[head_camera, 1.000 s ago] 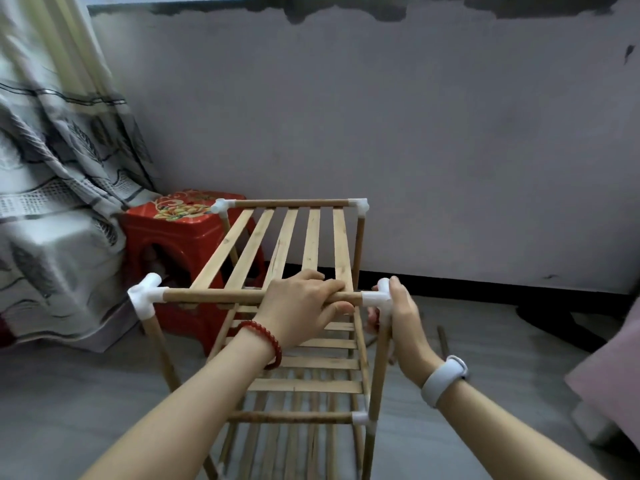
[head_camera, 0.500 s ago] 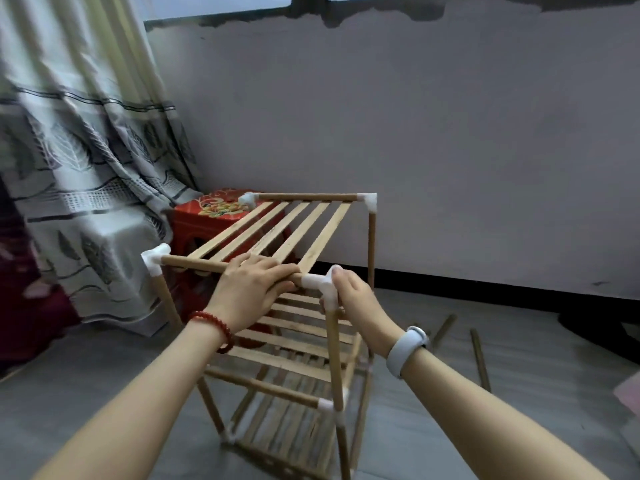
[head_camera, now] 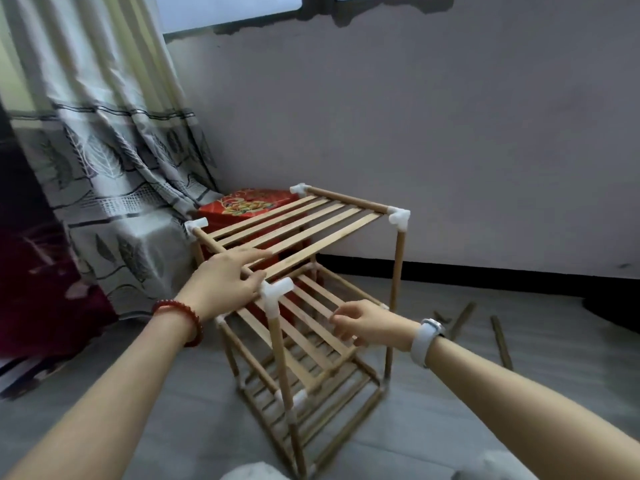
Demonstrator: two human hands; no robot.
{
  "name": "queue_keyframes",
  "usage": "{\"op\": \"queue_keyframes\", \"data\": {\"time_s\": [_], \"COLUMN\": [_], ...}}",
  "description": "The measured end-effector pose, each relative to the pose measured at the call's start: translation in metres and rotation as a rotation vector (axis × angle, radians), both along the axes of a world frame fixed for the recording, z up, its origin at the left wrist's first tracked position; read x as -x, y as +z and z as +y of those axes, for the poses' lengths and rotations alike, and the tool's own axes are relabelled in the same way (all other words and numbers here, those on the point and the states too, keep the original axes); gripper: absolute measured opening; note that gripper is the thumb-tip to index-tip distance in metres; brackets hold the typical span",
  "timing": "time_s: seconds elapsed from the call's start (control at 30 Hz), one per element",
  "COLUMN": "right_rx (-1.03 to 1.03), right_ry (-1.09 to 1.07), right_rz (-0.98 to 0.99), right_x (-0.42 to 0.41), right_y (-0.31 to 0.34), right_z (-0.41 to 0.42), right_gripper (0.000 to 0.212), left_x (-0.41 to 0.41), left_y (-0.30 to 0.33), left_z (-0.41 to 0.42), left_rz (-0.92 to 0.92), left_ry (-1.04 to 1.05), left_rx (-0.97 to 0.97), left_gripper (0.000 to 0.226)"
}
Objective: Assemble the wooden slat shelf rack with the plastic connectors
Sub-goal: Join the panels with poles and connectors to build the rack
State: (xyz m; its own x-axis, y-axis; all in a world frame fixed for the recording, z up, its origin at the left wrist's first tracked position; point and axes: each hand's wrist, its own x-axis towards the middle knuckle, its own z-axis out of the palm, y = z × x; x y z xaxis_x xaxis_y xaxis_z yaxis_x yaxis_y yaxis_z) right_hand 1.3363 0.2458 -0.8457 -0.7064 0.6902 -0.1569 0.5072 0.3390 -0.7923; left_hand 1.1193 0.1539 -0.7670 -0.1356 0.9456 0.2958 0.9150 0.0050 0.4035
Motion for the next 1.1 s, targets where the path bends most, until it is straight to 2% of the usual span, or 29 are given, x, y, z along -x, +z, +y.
{"op": "queue_keyframes", "data": {"time_s": [0.1, 0.2, 0.33, 0.5, 0.63, 0.8, 0.93, 1.03, 1.1], "right_rx": [-0.011, -0.061, -0.007, 0.037, 0.094, 0.04, 0.034, 0.018, -0.121], "right_ry": [-0.047, -0.146, -0.352, -0.752, -0.947, -0.914, -0.84, -0.846, -0.883], "right_rz": [-0.091, -0.162, -0.184, -0.276, -0.404, -0.52, -0.615, -0.714, -0.769], "right_x": [-0.04, -0.082, -0.145, -0.23, -0.273, -0.297, -0.302, -0.306, -0.307], "right_y": [-0.007, -0.023, -0.078, -0.192, -0.276, -0.365, -0.408, -0.434, -0.446], "right_z": [0.013, 0.03, 0.062, 0.116, 0.159, 0.224, 0.267, 0.29, 0.294], "right_gripper": [0.02, 0.022, 0.023, 0.028, 0.032, 0.041, 0.057, 0.054, 0.045], "left_x": [-0.051, -0.11, -0.174, -0.228, -0.254, -0.275, -0.281, -0.276, -0.271], "left_y": [0.002, -0.023, -0.099, -0.23, -0.335, -0.444, -0.496, -0.517, -0.523], "left_z": [0.014, 0.044, 0.1, 0.179, 0.226, 0.264, 0.273, 0.273, 0.272], "left_rz": [0.077, 0.092, 0.063, -0.031, -0.06, 0.015, 0.225, 0.296, 0.302], "left_ry": [-0.13, -0.272, -0.328, -0.309, -0.3, -0.265, -0.306, -0.339, -0.347], "left_rx": [-0.112, -0.071, 0.15, 0.502, 0.693, 0.853, 0.955, 0.931, 0.917], "left_gripper": [0.038, 0.04, 0.041, 0.047, 0.052, 0.061, 0.074, 0.08, 0.08]}}
